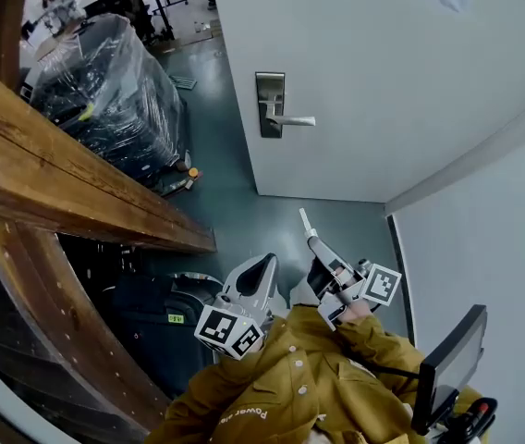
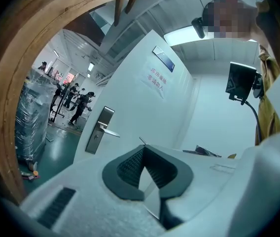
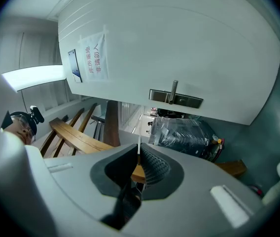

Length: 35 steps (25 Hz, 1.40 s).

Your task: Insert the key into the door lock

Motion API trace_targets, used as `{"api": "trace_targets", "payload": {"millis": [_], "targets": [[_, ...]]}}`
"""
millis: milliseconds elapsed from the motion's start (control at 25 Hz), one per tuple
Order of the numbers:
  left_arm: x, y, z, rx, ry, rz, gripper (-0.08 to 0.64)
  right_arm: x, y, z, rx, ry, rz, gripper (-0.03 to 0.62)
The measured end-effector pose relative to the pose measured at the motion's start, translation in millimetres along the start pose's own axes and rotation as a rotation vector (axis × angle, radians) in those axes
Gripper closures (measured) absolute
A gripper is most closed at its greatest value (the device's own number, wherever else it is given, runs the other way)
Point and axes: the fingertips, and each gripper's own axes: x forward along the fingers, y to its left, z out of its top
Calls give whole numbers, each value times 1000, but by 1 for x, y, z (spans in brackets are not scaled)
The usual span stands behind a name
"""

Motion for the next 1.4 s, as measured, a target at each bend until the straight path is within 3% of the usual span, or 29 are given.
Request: {"api": "trace_targets", "payload": {"millis": [200,800,1400], "targets": [[25,21,17,3,6,-7,558,34,-14,22,4,1,-19,563],[146,66,57,25,21,76,558,102,-80,106,23,125,-57,565],[174,92,68,36,78,54,558,195,-190,132,24,4,-144,563]]}}
